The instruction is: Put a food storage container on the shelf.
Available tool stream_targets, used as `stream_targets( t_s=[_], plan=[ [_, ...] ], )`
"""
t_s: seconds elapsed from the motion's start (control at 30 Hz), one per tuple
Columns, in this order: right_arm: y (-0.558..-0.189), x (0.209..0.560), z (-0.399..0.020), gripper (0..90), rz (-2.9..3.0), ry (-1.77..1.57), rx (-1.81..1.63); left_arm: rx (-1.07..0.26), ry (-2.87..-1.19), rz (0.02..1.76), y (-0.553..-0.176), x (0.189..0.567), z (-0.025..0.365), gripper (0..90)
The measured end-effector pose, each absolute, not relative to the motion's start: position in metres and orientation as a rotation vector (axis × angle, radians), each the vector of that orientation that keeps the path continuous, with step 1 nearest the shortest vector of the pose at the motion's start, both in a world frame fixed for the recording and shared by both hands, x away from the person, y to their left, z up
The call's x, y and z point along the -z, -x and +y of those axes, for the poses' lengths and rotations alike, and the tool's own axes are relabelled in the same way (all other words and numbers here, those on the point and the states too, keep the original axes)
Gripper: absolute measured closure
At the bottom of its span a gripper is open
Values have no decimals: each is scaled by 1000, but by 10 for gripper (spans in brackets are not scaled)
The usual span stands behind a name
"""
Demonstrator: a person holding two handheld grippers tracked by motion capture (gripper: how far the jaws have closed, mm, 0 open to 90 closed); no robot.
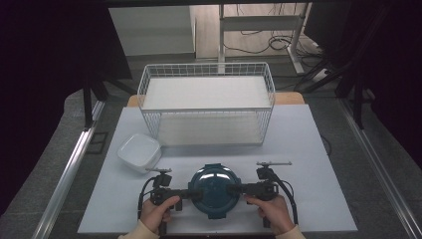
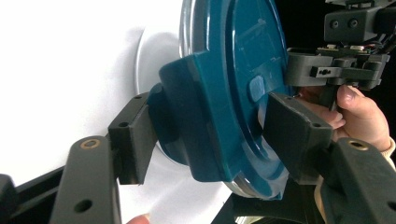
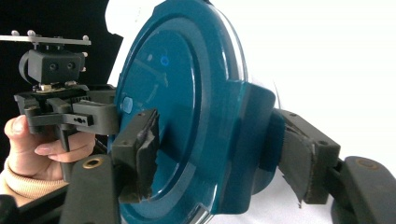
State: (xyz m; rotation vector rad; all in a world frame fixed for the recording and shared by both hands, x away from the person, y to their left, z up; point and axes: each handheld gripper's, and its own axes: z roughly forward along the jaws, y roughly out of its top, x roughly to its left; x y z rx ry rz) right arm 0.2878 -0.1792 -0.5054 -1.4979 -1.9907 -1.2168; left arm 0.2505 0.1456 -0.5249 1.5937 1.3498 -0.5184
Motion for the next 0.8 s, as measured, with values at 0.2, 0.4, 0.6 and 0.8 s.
stream_targets(
  t_s=[0.2,0.4,0.6,0.8],
  plan=[
    [-284,502,-182,389,-1976,1501,1247,498,-1590,1351,-249,520,147,396],
    [-282,498,-182,408,-1996,1488,1288,453,-1598,1345,-247,513,149,427],
    [-282,495,-179,410,-2022,1466,1311,419,-1604,1340,-246,509,150,432],
    [-282,490,-176,411,-2044,1437,1343,382,-1608,1322,-243,502,152,432]
  ],
)
